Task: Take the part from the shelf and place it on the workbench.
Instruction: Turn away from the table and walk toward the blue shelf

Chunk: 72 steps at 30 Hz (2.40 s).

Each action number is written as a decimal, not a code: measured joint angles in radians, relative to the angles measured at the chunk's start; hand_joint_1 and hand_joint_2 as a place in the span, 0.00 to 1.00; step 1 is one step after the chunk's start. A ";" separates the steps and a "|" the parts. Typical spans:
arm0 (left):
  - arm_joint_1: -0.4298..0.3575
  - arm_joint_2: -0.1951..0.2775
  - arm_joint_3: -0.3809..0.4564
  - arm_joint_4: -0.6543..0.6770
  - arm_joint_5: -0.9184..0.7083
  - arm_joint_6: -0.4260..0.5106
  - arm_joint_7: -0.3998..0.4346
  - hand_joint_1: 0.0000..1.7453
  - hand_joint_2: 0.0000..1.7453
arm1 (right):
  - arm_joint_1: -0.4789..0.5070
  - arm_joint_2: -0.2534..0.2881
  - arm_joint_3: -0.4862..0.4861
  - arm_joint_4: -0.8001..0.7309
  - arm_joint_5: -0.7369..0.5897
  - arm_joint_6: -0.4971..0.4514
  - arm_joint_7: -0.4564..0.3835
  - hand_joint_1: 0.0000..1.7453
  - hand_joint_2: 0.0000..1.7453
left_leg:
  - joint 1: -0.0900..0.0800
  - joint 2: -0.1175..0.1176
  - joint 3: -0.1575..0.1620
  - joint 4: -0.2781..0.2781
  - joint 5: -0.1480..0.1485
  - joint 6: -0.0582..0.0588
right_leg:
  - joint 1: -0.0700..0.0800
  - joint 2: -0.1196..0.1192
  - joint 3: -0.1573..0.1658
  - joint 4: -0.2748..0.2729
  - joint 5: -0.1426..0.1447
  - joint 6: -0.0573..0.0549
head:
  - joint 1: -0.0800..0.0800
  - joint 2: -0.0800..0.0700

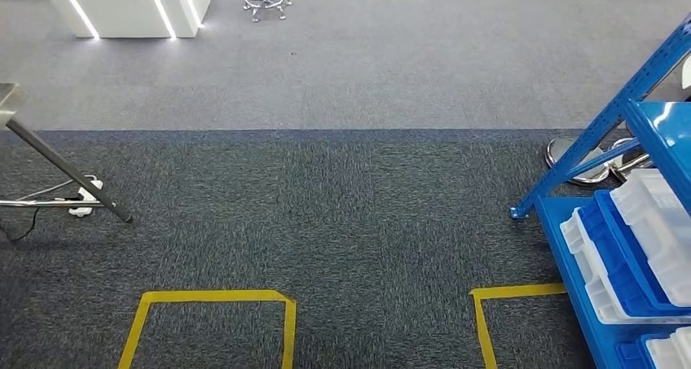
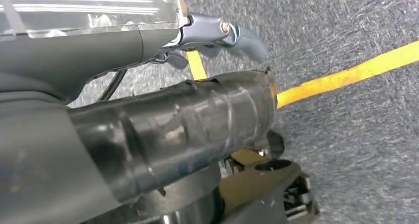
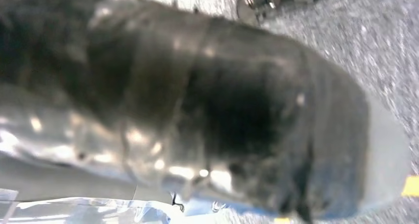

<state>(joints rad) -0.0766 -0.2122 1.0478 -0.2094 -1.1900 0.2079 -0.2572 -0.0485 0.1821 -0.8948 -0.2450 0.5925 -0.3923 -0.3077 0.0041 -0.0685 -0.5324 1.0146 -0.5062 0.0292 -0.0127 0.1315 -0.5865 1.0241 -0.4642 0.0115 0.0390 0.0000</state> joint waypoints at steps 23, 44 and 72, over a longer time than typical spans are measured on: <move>0.005 -0.001 0.002 0.000 0.005 -0.022 -0.016 0.00 0.00 | 0.003 0.001 0.006 0.003 0.018 0.006 0.015 0.00 0.00 | 0.008 0.079 -0.111 0.283 -0.147 -0.032 | -0.002 -0.102 0.027 -0.021 -0.004 -0.018 | 0.002 0.000; 0.004 0.005 0.004 0.000 0.008 -0.037 -0.027 0.00 0.00 | 0.004 0.001 0.006 0.004 0.025 0.008 0.017 0.00 0.00 | 0.003 0.165 0.010 -0.007 0.001 0.009 | 0.006 -0.196 0.025 0.000 -0.013 0.018 | 0.008 0.000; 0.006 0.010 0.004 0.000 0.004 -0.063 -0.050 0.00 0.00 | 0.009 0.001 0.024 0.005 0.070 0.004 0.039 0.00 0.00 | 0.007 0.085 0.002 -0.001 0.005 0.021 | -0.001 -0.127 -0.041 0.136 -0.054 0.024 | 0.009 0.000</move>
<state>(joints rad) -0.0703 -0.2018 1.0517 -0.2092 -1.1860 0.1444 -0.3074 -0.0394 0.1831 -0.8709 -0.2403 0.6627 -0.3882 -0.2687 0.0108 0.0166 -0.5308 1.0140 -0.5010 0.0502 -0.0134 0.0040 -0.6273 1.1596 -0.5181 0.0360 0.0477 0.0000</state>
